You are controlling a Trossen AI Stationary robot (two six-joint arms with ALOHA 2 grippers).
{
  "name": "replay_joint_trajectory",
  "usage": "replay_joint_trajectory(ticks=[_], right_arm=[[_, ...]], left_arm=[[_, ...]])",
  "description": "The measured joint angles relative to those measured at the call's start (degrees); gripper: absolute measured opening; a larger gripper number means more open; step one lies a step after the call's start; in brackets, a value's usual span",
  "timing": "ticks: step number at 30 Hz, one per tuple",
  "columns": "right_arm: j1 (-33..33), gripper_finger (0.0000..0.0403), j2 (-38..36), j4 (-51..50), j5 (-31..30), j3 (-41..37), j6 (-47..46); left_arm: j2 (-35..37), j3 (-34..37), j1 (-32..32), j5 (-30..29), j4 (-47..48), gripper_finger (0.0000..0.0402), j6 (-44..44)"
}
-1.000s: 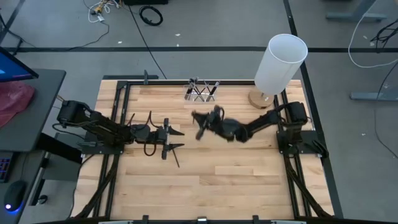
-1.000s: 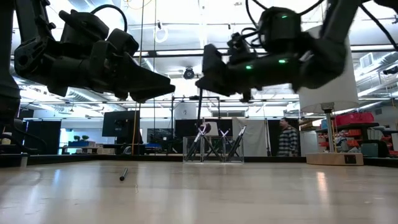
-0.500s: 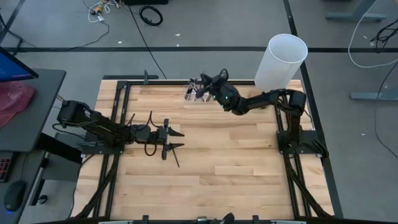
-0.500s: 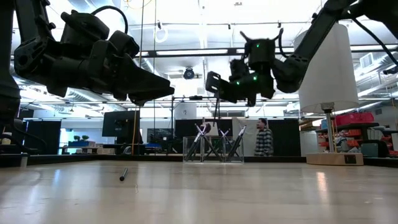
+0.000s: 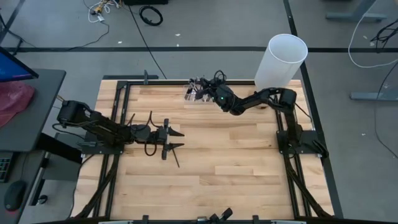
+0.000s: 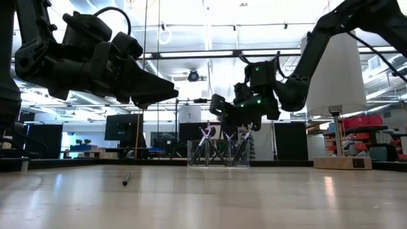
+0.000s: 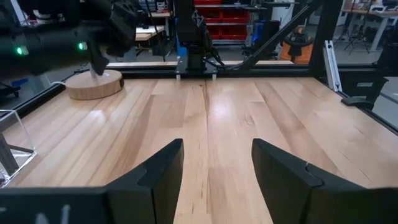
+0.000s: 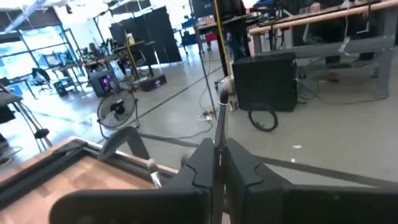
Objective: Pick & Place Makeup Supplies
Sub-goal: Put the black makeup brush into the transparent organizer
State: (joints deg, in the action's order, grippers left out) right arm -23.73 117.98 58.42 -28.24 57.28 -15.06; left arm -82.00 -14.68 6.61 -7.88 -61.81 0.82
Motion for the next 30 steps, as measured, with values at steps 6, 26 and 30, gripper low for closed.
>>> replay_joint_trajectory(ticks=[6, 26, 30], right_arm=[[0.63, 0.0011, 1.50, -1.72, 1.44, 3.86, 0.12], [0.52, 0.0015, -0.25, -17.08, 2.22, 6.16, -6.66], [0.18, 0.0018, -0.38, -19.44, 4.31, 6.16, -8.09]], left_arm=[[0.00, 0.00, 0.00, 0.00, -0.03, 0.0195, 0.02], [0.00, 0.00, 0.00, -0.02, -0.01, 0.0195, 0.02], [0.00, 0.00, 0.00, -0.02, -0.01, 0.0195, 0.01]])
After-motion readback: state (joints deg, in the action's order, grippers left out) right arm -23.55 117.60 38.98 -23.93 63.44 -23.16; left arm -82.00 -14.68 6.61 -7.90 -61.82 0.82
